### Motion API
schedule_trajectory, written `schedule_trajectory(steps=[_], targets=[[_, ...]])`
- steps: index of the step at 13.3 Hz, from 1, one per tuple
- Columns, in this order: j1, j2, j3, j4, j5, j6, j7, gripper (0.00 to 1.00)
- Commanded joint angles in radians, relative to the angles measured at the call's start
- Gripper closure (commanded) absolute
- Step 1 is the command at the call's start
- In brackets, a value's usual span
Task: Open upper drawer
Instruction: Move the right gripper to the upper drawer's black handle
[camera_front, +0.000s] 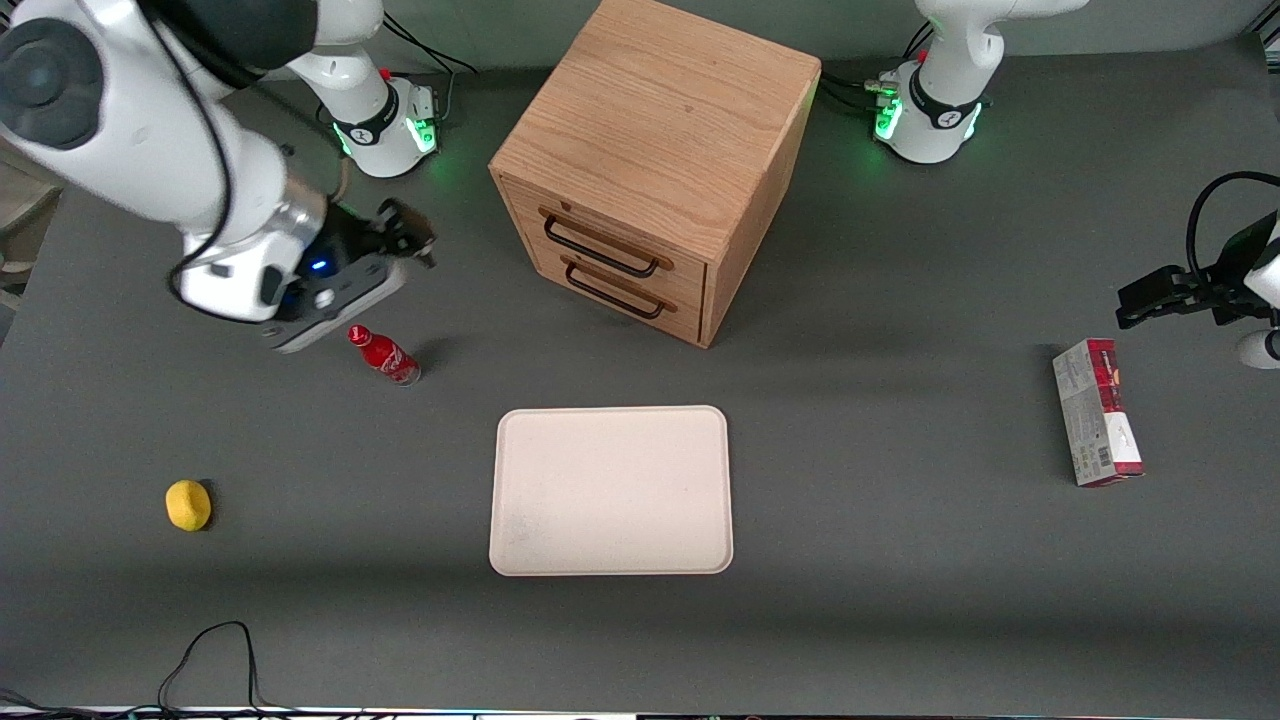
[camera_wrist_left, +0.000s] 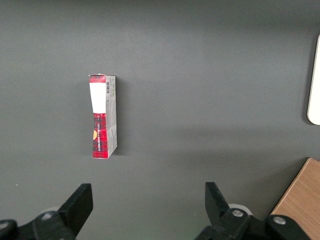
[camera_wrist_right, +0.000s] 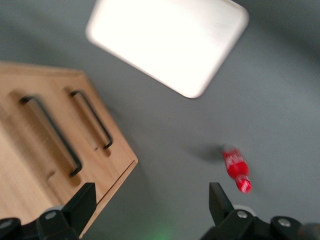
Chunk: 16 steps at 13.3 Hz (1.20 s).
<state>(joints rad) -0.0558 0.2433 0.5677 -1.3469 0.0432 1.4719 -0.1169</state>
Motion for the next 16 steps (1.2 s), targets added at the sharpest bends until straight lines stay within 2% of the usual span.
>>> schedule_trajectory(steps=[1, 5, 6, 8, 12, 16], targets=[[0.001, 0.031, 0.096, 0.045, -0.011, -0.03, -0.144, 0.0], [-0.001, 0.071, 0.204, 0.012, 0.006, -0.033, -0.204, 0.0], [-0.001, 0.108, 0.213, 0.003, 0.033, -0.024, -0.213, 0.0], [0.001, 0.125, 0.215, -0.07, 0.066, 0.072, -0.227, 0.0], [-0.004, 0.126, 0.213, -0.233, 0.067, 0.266, -0.306, 0.0], [0.002, 0.134, 0.213, -0.349, 0.066, 0.416, -0.308, 0.0]])
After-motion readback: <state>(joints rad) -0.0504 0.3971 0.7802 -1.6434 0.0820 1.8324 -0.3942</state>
